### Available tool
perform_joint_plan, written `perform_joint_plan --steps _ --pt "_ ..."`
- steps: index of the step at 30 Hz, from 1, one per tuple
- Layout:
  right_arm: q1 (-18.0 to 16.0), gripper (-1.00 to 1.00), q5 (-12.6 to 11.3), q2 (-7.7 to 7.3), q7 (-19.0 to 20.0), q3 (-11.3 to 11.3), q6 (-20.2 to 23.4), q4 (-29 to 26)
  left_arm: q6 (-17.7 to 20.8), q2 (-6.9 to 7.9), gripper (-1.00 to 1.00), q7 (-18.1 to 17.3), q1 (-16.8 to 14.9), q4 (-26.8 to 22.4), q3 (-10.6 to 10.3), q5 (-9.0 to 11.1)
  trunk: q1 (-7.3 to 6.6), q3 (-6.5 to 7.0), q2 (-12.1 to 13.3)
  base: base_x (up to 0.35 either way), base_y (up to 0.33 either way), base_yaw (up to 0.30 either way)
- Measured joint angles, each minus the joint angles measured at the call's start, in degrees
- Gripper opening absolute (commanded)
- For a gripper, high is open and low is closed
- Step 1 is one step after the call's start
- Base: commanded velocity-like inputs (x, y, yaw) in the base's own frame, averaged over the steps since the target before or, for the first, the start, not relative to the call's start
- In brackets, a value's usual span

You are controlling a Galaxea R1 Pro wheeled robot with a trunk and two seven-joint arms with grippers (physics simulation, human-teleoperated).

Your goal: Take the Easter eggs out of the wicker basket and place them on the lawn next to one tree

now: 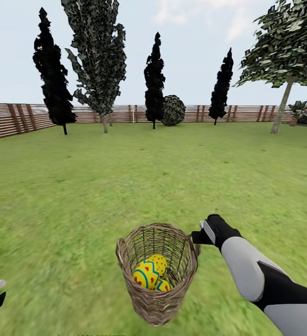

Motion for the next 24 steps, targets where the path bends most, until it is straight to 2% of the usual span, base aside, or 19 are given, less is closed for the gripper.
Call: perform_joint_plan --steps 14,24 --pt "0.02 -1.00 -0.14 0.05 0.00 -0.06 0.00 0.00 -0.01 0.02 1.00 0.00 0.00 0.77 0.00 0.05 0.00 0.00 0.00 0.000 0.000 0.287" --pt "-0.03 -1.00 -0.13 0.11 0.00 -0.05 0.00 -0.01 -0.10 0.10 1.00 0.00 0.00 1.48 0.00 0.04 -2.19 1.79 4.00 0.000 0.000 0.287"
